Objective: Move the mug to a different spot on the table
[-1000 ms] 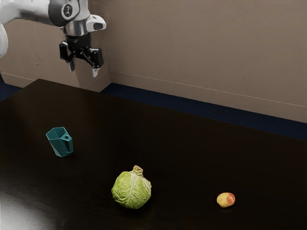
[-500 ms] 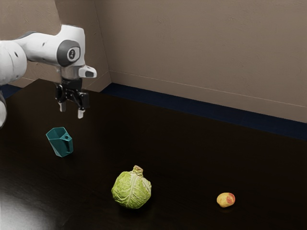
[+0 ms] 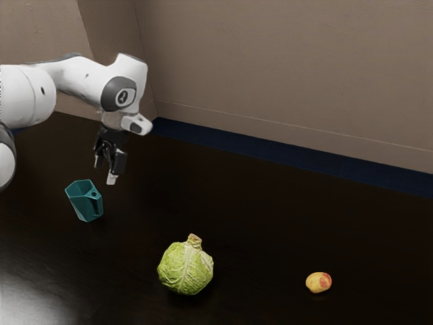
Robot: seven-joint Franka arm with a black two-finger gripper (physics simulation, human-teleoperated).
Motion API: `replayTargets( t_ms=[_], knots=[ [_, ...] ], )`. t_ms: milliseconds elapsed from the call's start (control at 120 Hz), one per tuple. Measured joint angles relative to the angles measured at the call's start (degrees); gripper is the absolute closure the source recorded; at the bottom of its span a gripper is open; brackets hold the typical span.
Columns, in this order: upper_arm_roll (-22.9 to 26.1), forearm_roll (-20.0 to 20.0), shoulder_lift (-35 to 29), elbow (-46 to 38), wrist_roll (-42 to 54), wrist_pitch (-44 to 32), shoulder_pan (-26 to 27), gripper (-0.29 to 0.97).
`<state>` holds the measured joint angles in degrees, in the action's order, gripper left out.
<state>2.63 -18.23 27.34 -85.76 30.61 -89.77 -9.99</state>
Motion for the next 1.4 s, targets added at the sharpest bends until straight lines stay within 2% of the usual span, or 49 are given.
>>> replayTargets(
  t_ms=[283, 542, 675, 1033, 1400],
  knots=[
    [-0.64, -2.66, -9.08, -16.98, 15.41, -13.19, 2.67, 0.0],
    [-4.18, -2.78, -15.53, -27.61, 30.79, -24.8, 3.74, 0.0],
    [-5.32, -2.78, -16.58, -31.77, 36.77, -29.74, 3.95, 0.0],
    [-6.96, -4.4, -14.15, -32.97, 49.23, -43.21, 2.32, 0.0],
    [-9.39, -4.17, -13.68, -34.59, 53.86, -46.72, 2.2, 0.0]
  ],
)
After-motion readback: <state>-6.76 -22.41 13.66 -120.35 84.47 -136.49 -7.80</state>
